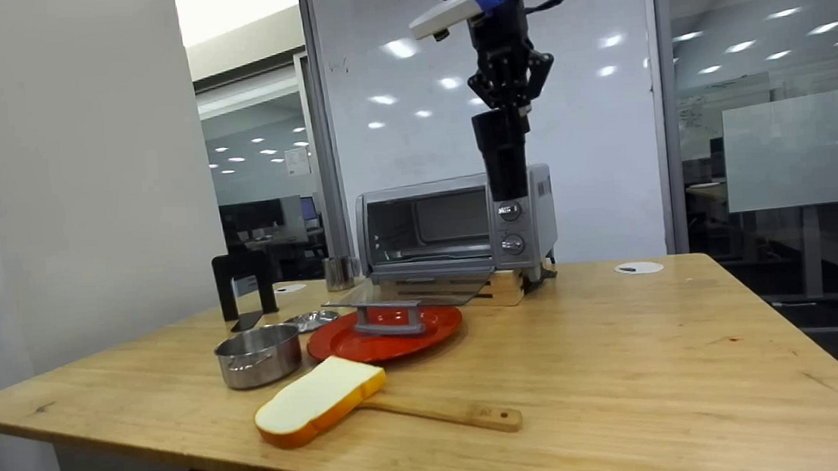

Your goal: Move the cup from the right to the left side of the table

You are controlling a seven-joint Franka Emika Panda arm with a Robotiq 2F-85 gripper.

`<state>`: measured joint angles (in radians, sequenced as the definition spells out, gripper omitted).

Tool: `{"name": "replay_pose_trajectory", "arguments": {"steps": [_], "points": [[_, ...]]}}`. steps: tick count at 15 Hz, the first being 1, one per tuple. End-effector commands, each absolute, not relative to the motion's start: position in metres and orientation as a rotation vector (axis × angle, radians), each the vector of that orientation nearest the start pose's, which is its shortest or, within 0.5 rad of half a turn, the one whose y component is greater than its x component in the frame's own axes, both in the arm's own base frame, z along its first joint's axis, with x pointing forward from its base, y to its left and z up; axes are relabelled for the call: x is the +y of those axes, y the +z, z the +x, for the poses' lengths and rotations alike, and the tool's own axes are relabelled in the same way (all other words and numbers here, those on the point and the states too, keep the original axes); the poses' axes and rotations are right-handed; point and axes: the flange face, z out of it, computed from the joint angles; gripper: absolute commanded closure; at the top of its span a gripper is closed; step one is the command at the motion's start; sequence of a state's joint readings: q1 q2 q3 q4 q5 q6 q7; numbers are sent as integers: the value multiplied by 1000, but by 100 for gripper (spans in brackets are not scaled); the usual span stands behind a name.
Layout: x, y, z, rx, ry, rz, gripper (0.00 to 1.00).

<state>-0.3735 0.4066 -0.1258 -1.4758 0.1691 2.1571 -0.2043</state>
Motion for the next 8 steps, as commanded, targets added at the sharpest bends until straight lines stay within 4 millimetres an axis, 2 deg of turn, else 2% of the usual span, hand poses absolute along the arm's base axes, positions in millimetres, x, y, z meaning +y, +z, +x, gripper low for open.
{"name": "replay_pose_trajectory", "arguments": {"steps": [1,5,6,8], "points": [[-278,508,632,332,-413,-3056,98],[-233,522,635,127,-359,-3047,98],[-225,523,636,89,-348,-3043,98],[-223,519,634,28,-326,-3029,98]]}}
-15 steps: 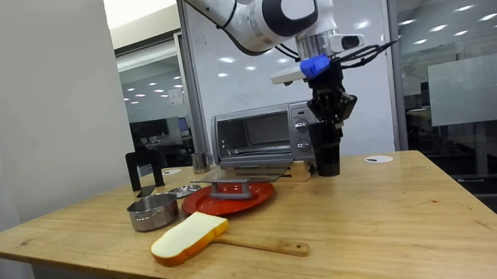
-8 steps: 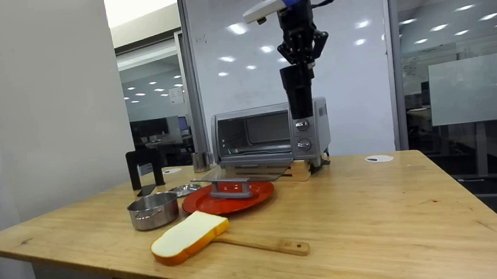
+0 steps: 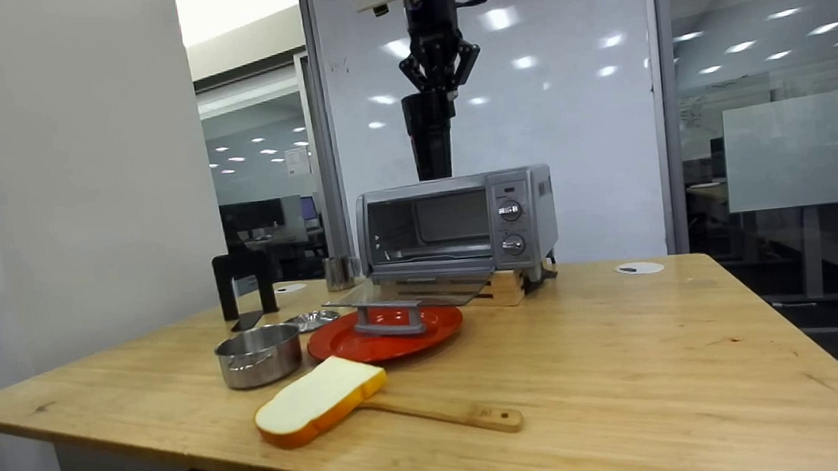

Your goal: Move the cup from the right to the left side of the table

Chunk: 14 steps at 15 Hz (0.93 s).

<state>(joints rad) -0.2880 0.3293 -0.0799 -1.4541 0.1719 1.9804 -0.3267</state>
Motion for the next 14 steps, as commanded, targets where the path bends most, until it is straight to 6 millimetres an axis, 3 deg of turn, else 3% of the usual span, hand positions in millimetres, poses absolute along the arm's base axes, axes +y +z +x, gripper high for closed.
{"name": "replay_pose_trajectory", "arguments": {"steps": [1,10,11,14], "points": [[-224,519,642,100,-344,-3053,93],[-224,517,640,58,-329,-3053,93],[-224,517,640,58,-329,-3053,98],[-205,516,652,-70,-343,-3066,98]]}}
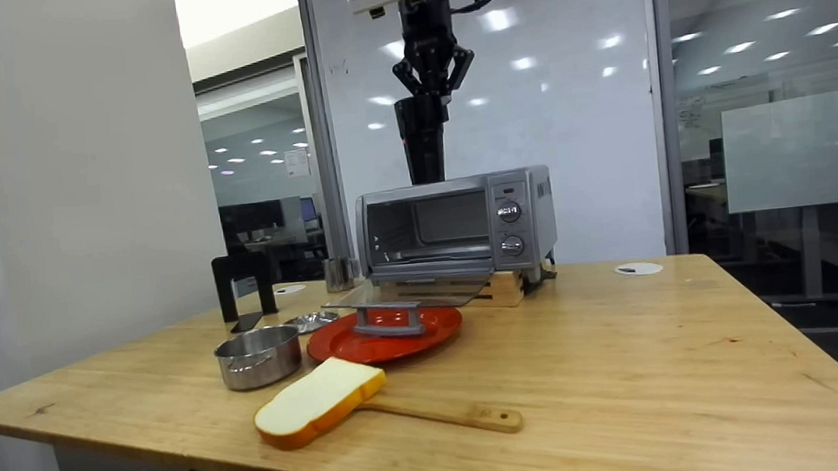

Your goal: Move the cup from the right to the left side of the table

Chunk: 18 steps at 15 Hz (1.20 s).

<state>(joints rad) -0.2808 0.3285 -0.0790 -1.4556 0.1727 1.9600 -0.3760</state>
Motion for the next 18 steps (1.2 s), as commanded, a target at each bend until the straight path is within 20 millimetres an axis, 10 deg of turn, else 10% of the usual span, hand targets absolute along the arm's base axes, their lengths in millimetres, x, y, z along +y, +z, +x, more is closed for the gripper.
{"name": "replay_pose_trajectory", "arguments": {"steps": [1,11,18], "points": [[-197,515,657,-120,-344,-3067,98],[-57,502,727,-586,-316,-3030,98],[58,520,738,-904,-309,-2939,98]]}}
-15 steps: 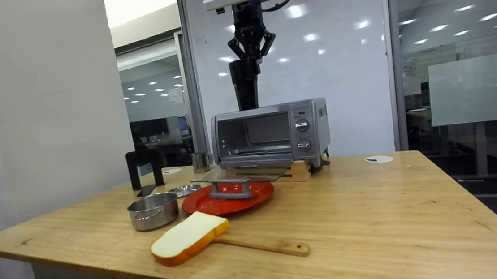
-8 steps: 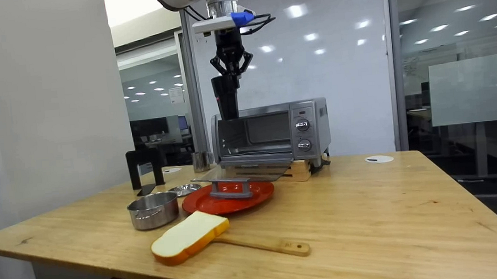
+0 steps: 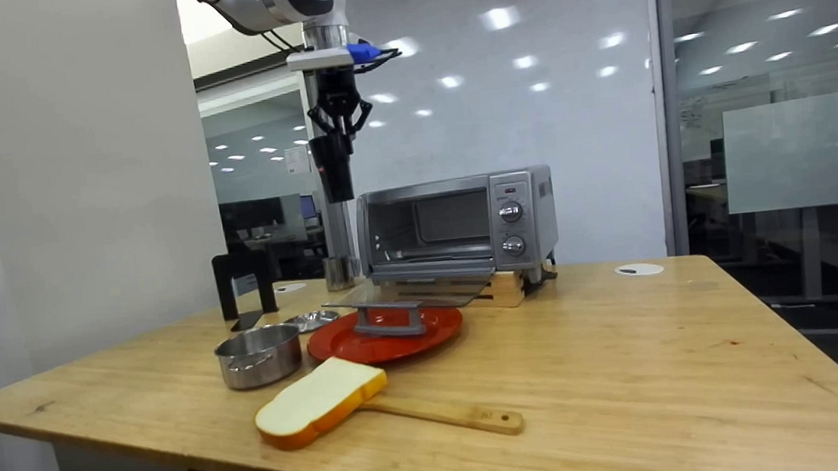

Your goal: Move the cup from the right to the left side of the table

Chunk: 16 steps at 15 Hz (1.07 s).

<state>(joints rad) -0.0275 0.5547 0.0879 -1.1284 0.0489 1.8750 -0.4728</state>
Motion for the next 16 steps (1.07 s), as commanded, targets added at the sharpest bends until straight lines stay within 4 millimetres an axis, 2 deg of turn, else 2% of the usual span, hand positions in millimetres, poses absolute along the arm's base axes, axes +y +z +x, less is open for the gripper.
{"name": "replay_pose_trajectory", "arguments": {"steps": [1,4,10,12,16], "points": [[69,518,740,-939,-313,-2931,98],[81,507,749,-974,-324,-2923,98],[68,458,773,-933,-354,-2917,98],[70,445,778,-942,-353,-2925,98],[85,438,784,-1011,-356,-2917,98]]}}
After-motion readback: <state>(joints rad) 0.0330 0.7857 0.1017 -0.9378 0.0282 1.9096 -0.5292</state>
